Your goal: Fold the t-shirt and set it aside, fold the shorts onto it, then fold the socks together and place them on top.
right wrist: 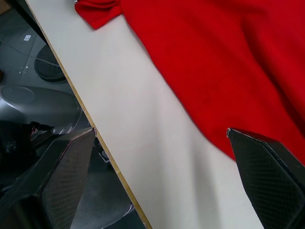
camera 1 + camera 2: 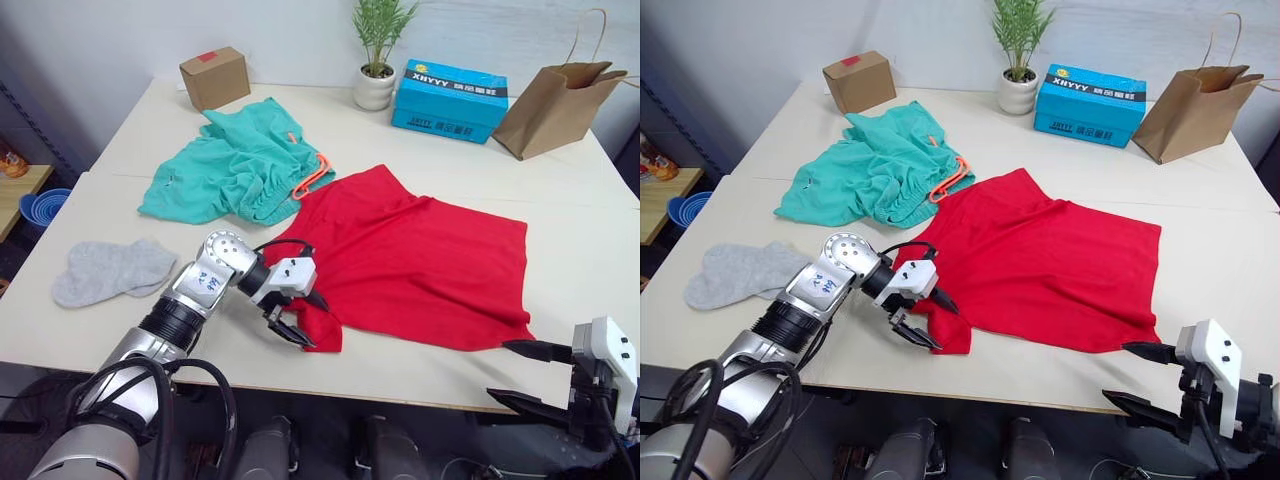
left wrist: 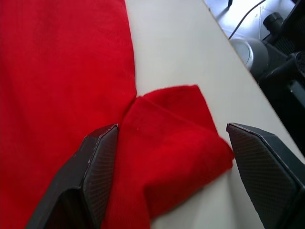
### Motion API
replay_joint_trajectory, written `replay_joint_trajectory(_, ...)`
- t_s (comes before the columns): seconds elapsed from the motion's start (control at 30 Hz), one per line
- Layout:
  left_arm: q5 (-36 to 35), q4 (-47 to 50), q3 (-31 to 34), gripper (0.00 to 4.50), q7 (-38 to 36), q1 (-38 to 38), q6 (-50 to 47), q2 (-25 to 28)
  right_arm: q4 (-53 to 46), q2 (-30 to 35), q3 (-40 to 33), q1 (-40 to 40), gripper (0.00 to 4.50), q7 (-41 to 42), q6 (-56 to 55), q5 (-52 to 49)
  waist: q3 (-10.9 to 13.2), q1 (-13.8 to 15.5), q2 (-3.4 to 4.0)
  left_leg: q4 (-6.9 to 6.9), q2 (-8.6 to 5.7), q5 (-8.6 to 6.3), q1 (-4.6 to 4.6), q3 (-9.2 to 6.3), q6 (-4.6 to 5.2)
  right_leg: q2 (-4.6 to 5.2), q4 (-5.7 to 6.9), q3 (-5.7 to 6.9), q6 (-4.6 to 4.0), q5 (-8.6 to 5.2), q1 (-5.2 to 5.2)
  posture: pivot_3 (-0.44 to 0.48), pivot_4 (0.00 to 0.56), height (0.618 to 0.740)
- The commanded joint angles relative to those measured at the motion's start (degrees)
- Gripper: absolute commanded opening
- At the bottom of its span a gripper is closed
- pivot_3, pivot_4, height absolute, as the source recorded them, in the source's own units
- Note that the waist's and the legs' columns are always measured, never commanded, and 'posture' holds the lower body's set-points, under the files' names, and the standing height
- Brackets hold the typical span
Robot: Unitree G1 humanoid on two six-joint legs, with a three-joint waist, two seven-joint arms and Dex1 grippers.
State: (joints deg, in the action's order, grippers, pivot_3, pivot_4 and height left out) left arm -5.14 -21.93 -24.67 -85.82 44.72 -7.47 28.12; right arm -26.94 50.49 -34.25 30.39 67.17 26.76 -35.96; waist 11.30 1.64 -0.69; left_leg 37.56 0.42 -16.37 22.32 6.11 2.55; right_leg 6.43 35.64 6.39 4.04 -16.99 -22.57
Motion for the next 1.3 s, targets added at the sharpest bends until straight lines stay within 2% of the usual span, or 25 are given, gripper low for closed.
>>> replay_joint_trajectory(0.03, 0.34, -0.95, 0.00, 3.80, -1.34, 1.81, 1.18, -0.80, -1.30, -0.85, -1.93, 0.47, 4.50, 0.16, -0.51, -0.89, 0.00, -0.04, 0.00, 0.01, 0.00, -0.02, 0.00, -0.01, 0.04, 0.00, 0.00, 0.00, 0.00, 0.00, 0.00, 0.000, 0.150, 0.740)
replay_joint_trajectory(0.17, 1.48, -2.32, -1.19, 3.80, -3.42, 2.27, 2.51, -0.41, -0.89, -0.78, -1.75, 0.65, 4.50, 0.58, -0.71, -0.70, 0.00, -0.15, 0.00, 0.00, 0.01, -0.10, 0.00, -0.02, 0.16, 0.00, 0.02, 0.02, 0.00, 0.00, -0.01, 0.000, 0.150, 0.740)
replay_joint_trajectory(0.43, 1.30, -7.52, -1.65, 3.80, -4.18, 5.61, 2.96, -3.57, -0.49, -0.81, -1.20, 0.78, 4.50, 0.99, -1.03, -0.55, 0.00, -0.02, -0.01, 0.07, 0.01, -0.11, 0.03, -0.03, 0.19, 0.00, 0.02, 0.04, 0.00, 0.00, 0.00, 0.000, 0.150, 0.740)
replay_joint_trajectory(0.57, 0.99, -8.35, -4.57, 3.80, -6.63, 7.35, 3.13, -2.21, -0.69, -1.06, -0.67, 0.60, 4.50, 0.80, -1.03, -0.48, 0.01, -0.07, -0.01, 0.10, 0.01, -0.12, 0.05, -0.03, 0.19, 0.00, 0.02, 0.05, 0.01, 0.00, 0.00, 0.000, 0.150, 0.740)
replay_joint_trajectory(0.67, 0.18, -8.78, -5.08, 3.19, -6.68, 8.35, 3.58, -1.43, -0.93, -1.41, -0.43, 0.43, 4.50, 0.47, -0.98, -0.43, 0.01, -0.11, -0.01, 0.10, 0.01, -0.12, 0.04, -0.04, 0.19, 0.00, 0.03, 0.05, 0.01, 0.00, 0.00, 0.000, 0.150, 0.740)
replay_joint_trajectory(0.97, -2.09, -7.25, -6.31, 0.51, -6.68, 7.43, 6.13, 0.77, -1.28, -2.51, 0.24, 0.11, 4.50, -0.54, -1.14, -0.07, 0.01, -0.15, -0.01, 0.11, 0.01, -0.12, 0.05, -0.04, 0.19, 0.00, 0.03, 0.05, 0.01, 0.00, 0.00, 0.000, 0.150, 0.740)
replay_joint_trajectory(1.1, -1.99, -7.61, -5.83, 0.51, -6.68, 7.01, 7.96, 0.89, -1.12, -2.72, 0.52, -0.09, 4.50, -0.70, -1.28, 0.09, 0.00, -0.14, -0.01, 0.12, 0.01, -0.12, 0.05, -0.05, 0.19, 0.00, 0.04, 0.05, 0.01, 0.00, 0.00, 0.000, 0.150, 0.740)
replay_joint_trajectory(1.3, -6.29, -8.46, -1.33, 0.51, -6.48, 6.38, 10.15, -1.87, -0.72, -3.12, 0.83, -0.03, 4.50, -0.48, -1.60, 0.55, 0.01, -0.11, -0.01, 0.16, 0.01, -0.13, 0.08, -0.06, 0.20, 0.01, 0.03, 0.06, 0.01, 0.00, 0.00, 0.000, 0.150, 0.740)
